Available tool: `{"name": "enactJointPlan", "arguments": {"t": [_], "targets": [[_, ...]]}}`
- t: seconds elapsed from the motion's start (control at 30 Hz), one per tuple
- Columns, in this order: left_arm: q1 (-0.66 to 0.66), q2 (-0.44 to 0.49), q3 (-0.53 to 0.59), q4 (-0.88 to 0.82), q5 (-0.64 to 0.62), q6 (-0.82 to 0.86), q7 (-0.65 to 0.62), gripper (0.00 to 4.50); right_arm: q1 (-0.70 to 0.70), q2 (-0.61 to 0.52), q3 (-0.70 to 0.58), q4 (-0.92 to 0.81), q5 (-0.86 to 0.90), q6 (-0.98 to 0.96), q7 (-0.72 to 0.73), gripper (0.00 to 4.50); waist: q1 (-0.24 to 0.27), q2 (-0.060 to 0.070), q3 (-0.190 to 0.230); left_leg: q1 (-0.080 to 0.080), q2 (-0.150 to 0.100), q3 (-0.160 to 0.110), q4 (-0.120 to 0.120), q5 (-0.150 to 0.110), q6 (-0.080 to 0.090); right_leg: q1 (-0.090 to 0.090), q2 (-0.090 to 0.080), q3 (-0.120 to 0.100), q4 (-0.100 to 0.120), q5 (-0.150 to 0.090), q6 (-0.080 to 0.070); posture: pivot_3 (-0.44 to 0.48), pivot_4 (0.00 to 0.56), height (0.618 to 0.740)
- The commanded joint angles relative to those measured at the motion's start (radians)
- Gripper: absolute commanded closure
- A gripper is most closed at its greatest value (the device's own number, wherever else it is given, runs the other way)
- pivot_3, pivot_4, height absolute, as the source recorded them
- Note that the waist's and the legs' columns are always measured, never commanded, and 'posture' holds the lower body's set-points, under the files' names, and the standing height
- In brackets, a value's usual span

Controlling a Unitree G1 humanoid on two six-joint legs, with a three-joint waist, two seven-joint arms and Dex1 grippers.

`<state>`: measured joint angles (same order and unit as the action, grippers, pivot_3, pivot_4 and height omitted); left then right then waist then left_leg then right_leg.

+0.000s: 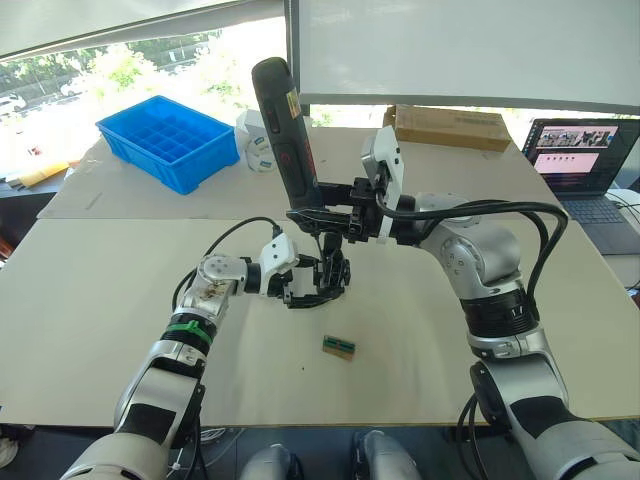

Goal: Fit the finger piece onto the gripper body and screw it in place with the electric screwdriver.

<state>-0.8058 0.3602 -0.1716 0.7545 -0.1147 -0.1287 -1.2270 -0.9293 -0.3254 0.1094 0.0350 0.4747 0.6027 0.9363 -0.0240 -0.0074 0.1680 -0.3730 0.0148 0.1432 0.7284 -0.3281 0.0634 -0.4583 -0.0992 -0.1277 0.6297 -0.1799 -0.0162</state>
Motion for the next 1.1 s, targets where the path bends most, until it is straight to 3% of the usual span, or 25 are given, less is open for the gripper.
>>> {"name": "enactJointPlan", "arguments": {"t": [0.03, 1.1], "targets": [[0.001, 0.004, 0.01, -0.034, 0.002, -0.024, 0.004, 0.0, -0.023, -0.001, -0.021, -0.051, 0.024, -0.005, 0.004, 2.58, 0.0, 0.0, 0.0, 0.0, 0.0, 0.0, 0.0, 0.0, 0.0, 0.0, 0.0, 0.0, 0.0, 0.0, 0.0, 0.0, 0.15, 0.738], [-0.009, -0.004, 0.011, -0.011, 0.003, -0.038, 0.013, 0.0, -0.063, -0.005, -0.023, -0.011, 0.013, -0.004, 0.022, 2.58, 0.0, 0.0, 0.0, 0.0, 0.0, 0.0, 0.0, 0.0, 0.0, 0.0, 0.0, 0.0, 0.0, 0.0, 0.0, 0.0, 0.15, 0.738]]}}
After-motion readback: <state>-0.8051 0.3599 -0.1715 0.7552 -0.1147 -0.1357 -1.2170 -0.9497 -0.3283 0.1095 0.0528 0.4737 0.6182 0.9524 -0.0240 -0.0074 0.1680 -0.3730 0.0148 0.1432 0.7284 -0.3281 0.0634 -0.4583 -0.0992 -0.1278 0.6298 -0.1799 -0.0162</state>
